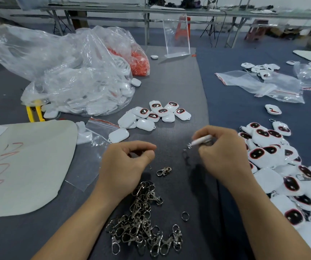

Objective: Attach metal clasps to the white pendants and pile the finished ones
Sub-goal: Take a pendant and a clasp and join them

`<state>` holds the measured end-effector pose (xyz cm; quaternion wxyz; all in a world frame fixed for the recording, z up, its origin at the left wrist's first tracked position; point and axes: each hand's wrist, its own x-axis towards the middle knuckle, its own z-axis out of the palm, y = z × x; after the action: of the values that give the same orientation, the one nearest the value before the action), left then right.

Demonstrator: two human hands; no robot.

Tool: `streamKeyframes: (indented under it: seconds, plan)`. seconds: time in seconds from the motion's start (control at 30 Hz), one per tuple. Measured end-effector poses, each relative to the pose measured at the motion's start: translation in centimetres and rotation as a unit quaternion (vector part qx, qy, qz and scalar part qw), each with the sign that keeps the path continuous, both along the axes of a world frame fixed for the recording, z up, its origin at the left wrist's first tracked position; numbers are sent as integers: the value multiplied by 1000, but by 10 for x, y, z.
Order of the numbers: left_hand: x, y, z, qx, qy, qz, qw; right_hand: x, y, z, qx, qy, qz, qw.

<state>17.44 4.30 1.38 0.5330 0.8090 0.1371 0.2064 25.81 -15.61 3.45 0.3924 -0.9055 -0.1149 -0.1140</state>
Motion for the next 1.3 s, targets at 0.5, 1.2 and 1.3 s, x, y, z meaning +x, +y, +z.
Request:
streamKeyframes:
  seconds: [0.5,1.2,1.3]
  plan:
    - [-5,-9,-4,264,46,-137,954,10,-27,3,-88,-38,-95,991]
    - [-4,10,-13,167,-102,69,978,28,116,-35,-178,-38,190,965]
    - [-6,9,-12,189,-86,58,976,23,108,-41,-165,-93,127,974]
